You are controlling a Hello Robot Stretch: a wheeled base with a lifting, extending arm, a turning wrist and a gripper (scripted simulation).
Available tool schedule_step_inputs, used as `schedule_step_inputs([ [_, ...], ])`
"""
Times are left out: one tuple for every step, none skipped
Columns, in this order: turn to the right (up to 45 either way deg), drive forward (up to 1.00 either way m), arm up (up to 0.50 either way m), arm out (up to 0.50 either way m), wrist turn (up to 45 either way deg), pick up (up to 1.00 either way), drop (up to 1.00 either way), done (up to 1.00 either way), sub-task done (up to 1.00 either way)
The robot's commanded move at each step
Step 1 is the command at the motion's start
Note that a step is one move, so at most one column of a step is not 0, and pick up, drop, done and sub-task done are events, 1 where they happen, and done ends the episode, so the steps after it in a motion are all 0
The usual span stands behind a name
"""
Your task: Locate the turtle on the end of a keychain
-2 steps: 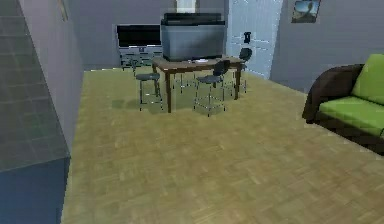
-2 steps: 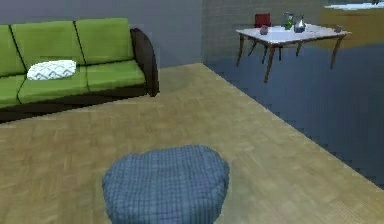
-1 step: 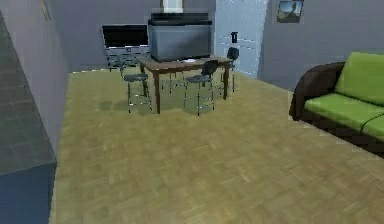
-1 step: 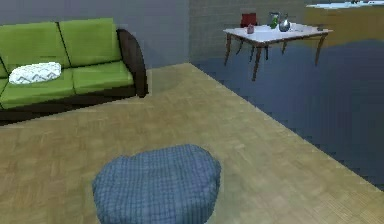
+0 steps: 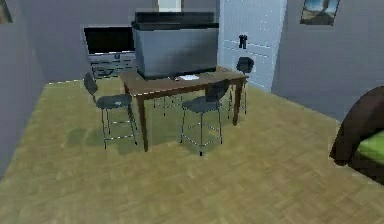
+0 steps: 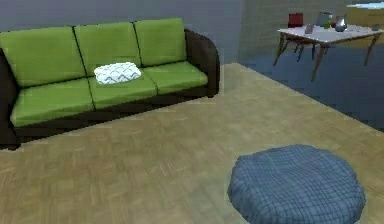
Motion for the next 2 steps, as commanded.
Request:
schedule_step_inputs([
  [0.0,1.0,0.0,0.0,0.0,0.0,0.0,0.0,0.0],
  [3.0,0.0,0.0,0.0,0.0,0.0,0.0,0.0,0.0],
])
